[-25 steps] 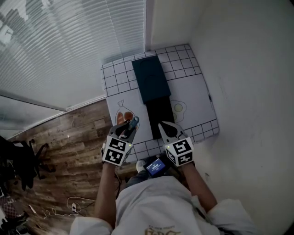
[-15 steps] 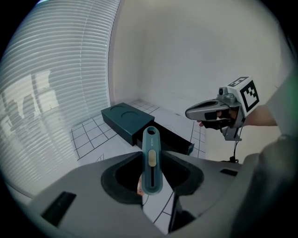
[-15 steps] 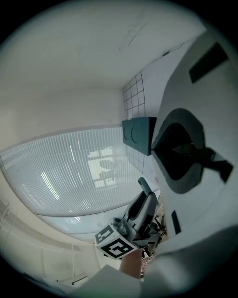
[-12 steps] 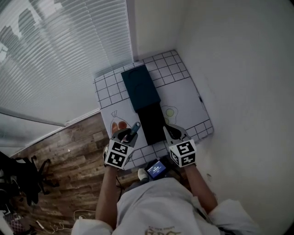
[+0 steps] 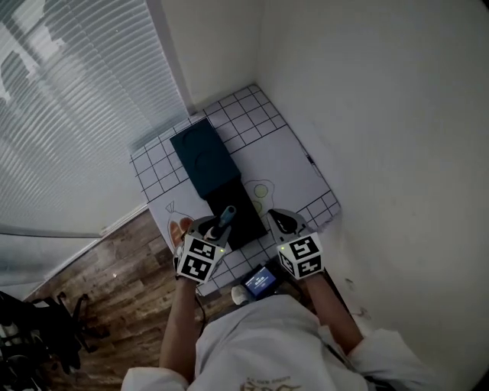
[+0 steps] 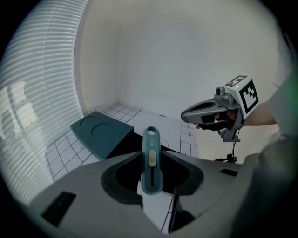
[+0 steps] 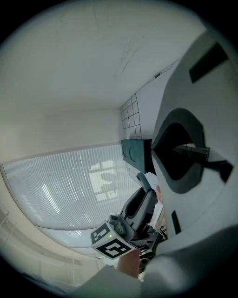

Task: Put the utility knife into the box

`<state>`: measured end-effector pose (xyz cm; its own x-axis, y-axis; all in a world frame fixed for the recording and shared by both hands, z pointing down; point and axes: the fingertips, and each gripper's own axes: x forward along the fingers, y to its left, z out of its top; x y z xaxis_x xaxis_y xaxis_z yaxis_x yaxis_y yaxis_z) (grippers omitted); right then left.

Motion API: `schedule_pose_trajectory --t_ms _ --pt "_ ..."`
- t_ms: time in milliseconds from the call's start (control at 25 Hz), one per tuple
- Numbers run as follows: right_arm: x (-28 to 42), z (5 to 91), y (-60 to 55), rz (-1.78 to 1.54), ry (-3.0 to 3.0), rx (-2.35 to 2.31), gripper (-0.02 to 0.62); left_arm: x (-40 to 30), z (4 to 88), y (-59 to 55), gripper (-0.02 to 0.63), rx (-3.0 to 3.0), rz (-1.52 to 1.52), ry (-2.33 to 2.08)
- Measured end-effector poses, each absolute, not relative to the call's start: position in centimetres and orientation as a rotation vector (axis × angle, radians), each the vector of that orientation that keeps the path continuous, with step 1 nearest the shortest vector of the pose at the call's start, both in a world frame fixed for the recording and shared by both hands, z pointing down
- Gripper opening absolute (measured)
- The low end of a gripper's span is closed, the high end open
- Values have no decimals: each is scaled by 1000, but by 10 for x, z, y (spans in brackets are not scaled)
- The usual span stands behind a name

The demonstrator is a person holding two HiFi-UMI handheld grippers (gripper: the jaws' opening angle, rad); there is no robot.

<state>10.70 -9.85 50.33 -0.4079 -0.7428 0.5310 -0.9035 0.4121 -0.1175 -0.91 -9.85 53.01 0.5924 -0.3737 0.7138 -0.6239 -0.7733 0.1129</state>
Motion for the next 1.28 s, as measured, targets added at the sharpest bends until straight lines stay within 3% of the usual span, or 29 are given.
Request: schedule_pose_trajectory --t_ms 1280 --pt "88 573 -126 697 -2234 1247 6 27 621 -111 133 2390 1314 -551"
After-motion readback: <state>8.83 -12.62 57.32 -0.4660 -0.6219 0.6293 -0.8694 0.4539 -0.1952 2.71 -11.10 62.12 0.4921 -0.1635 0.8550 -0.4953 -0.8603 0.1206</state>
